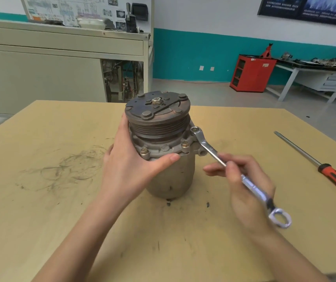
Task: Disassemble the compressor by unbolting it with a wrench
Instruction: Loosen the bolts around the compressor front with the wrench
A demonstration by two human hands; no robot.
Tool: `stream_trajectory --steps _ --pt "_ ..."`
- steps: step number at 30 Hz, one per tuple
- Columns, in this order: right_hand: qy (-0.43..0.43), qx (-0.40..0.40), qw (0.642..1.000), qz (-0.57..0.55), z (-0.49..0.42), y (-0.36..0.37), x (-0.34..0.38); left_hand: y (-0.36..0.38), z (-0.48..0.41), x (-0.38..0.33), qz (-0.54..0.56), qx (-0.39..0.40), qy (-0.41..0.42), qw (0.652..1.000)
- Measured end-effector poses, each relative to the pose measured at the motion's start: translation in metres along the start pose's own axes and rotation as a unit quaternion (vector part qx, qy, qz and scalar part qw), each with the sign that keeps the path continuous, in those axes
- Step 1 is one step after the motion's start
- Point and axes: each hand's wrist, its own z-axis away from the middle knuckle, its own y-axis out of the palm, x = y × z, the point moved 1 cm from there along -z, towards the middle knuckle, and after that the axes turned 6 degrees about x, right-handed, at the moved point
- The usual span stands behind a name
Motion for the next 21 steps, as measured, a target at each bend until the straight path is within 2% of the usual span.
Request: stream_trajectory --steps 3,8,15,18,21 --pt "0.08 0.05 0.984 -0.148 -0.032 -0.021 -0.009 0.0 -0.002 0.003 0.003 -0.002 0.012 1.0" --pt "0.187 0.229 0.935 -0.194 -0.104 -0.037 -0.031 -0.001 -0.006 0.004 0.033 -0.011 0.018 0.999" --pt "0.303 0.33 0.847 -0.287 -0.148 -0.002 -0.067 -0.001 0.0 0.002 0.042 0.0 0.029 0.999" --pt "0.317 0.323 0.84 -0.299 -0.156 0.004 -0.067 -0.001 -0.002 0.001 0.053 -0.002 0.028 0.998" --pt "0.313 0.304 0.862 -0.26 -0.161 0.009 -0.063 0.0 -0.002 0.001 0.056 -0.006 0.027 0.998"
